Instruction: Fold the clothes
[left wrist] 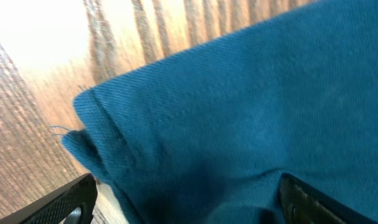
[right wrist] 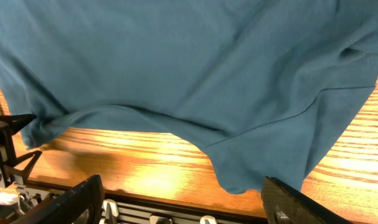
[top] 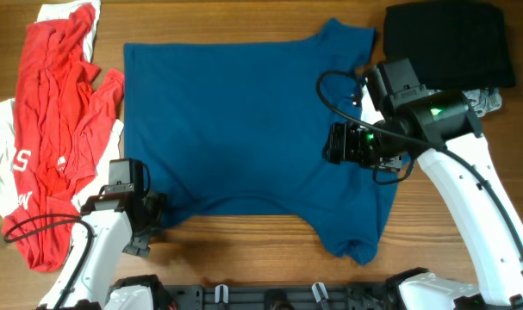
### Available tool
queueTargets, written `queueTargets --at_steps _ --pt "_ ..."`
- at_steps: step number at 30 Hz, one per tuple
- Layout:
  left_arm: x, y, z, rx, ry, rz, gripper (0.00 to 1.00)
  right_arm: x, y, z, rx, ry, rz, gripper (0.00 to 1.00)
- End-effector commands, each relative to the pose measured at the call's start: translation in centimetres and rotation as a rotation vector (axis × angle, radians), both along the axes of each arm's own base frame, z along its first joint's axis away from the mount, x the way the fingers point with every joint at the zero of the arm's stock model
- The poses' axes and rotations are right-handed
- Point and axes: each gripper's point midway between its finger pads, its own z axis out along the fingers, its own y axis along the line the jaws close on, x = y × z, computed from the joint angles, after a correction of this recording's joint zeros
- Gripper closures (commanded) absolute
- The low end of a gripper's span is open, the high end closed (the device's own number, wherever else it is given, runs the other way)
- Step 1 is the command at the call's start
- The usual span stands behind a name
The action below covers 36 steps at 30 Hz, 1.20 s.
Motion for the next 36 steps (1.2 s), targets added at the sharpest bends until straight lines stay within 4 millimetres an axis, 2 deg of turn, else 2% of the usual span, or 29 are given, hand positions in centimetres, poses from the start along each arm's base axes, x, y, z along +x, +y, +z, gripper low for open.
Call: queueTargets --at_steps 1,7,11,12,13,17,20,22,28,36 --pt "-0.6 1.0 -0.2 0.010 0.016 0.078 0.09 0.3 0.0 -0.6 -0.022 0.010 0.008 0.18" --pt "-1.2 2.3 -1.5 0.023 -0.005 0.152 0.24 0.6 0.0 -1.4 -0.032 0.040 0.008 0.18" --pt "-1.5 2.3 -2.1 0.024 -0.012 0.153 0.57 1.2 0.2 -1.5 -0.027 0.023 0.008 0.18" --pt "-1.2 2.3 -2.1 0.026 -0.022 0.152 0.88 1.4 0.3 -1.5 -0.024 0.015 0.008 0.18" --pt "-1.1 2.4 -2.1 0.026 -0.027 0.152 0.96 1.4 0.3 -1.5 -0.023 0.014 0.008 0.18" --pt "-0.1 2.4 -2.0 0.021 -0.066 0.142 0.96 1.5 0.4 -1.4 -0.021 0.007 0.008 0.18" --pt "1.7 1.6 -1.7 -0.018 -0.134 0.033 0.96 2.1 0.7 -1.3 -0.004 -0.017 0.009 0.18" --pt "2.1 1.3 -1.7 -0.039 -0.153 0.027 0.96 2.3 1.0 -1.2 0.010 -0.023 0.011 0.19" --pt "5.1 1.3 -0.8 -0.018 -0.271 -0.133 0.96 2.1 1.0 -1.2 0.007 -0.024 0.038 0.18" --pt "5.7 1.3 -0.6 -0.014 -0.296 -0.136 0.96 0.9 0.2 -1.5 -0.024 0.041 -0.012 0.19"
